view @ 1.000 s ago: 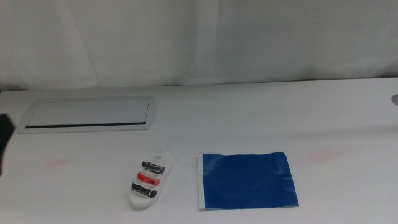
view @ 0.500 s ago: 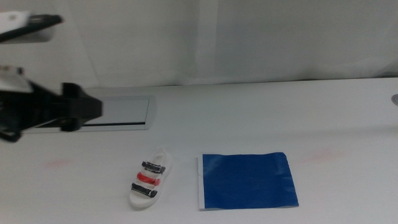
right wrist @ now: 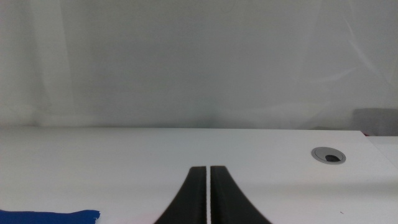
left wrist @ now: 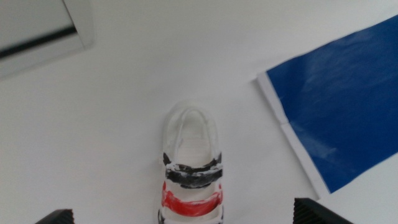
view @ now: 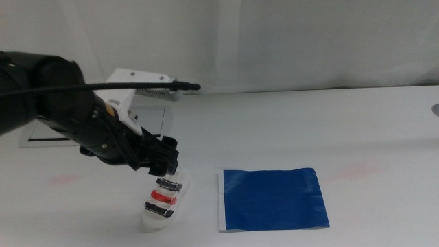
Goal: Use one arm to grab the shoe from the table and place it on the mat.
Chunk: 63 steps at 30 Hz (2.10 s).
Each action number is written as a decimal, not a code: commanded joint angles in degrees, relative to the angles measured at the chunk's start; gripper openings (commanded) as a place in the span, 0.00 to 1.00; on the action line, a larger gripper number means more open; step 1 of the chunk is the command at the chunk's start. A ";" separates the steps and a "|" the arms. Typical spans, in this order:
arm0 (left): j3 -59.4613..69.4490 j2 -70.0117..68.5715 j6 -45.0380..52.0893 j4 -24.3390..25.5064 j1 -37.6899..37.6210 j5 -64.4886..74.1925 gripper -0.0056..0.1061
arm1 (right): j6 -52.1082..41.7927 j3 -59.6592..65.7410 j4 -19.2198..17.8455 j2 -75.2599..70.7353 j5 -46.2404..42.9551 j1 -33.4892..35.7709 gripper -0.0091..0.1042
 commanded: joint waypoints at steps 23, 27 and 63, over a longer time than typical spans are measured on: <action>-0.48 17.19 -6.08 0.94 -3.20 -3.26 0.82 | -0.14 2.13 -0.27 -0.27 0.02 -0.18 0.06; -0.48 18.49 -6.89 0.94 -3.20 -4.26 0.82 | -0.14 2.13 -0.27 -0.27 -0.08 -0.18 0.06; -0.70 22.43 -6.29 1.07 -3.20 -7.05 0.02 | -0.14 2.13 -0.27 -0.27 0.03 -0.18 0.06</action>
